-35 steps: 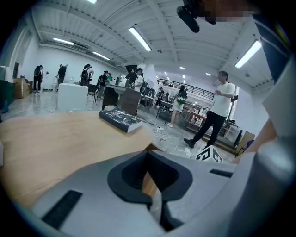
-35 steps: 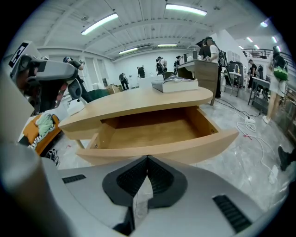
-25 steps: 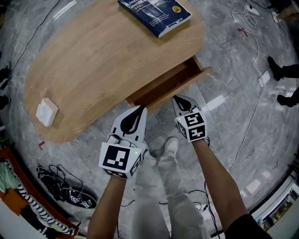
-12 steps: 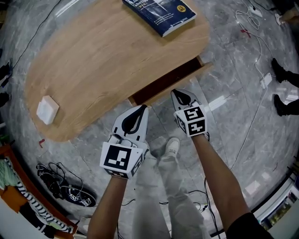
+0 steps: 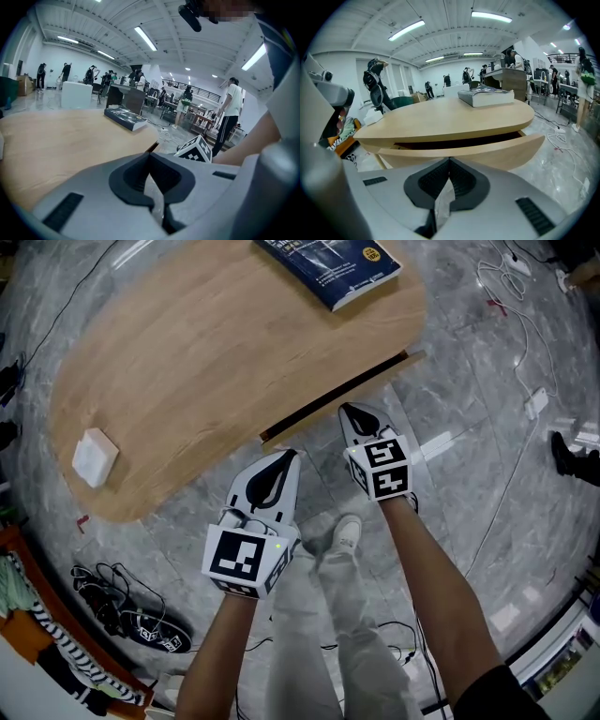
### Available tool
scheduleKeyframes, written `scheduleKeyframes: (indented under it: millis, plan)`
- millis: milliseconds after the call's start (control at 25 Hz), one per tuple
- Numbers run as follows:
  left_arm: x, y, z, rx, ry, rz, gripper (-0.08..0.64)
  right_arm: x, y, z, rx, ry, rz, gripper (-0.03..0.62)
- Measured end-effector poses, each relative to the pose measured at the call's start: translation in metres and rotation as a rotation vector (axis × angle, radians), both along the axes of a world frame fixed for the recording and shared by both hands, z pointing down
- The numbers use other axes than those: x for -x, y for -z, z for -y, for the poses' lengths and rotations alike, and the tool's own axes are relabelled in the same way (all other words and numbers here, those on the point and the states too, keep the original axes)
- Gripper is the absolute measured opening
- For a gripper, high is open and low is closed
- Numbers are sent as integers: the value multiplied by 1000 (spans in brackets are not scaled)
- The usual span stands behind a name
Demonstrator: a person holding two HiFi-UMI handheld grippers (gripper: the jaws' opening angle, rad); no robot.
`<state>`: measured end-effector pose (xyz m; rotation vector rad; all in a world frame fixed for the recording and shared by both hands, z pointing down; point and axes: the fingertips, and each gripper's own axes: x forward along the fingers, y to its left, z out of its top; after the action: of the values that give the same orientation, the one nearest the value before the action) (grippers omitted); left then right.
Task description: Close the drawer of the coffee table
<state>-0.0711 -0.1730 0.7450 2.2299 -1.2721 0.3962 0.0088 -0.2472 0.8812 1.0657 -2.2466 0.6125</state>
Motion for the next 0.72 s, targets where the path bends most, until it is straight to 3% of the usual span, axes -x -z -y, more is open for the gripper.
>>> scheduleKeyframes:
  millis: [720]
  plan:
    - [11, -6, 1, 9, 20, -6, 3, 14, 1, 22, -25, 3, -6, 12]
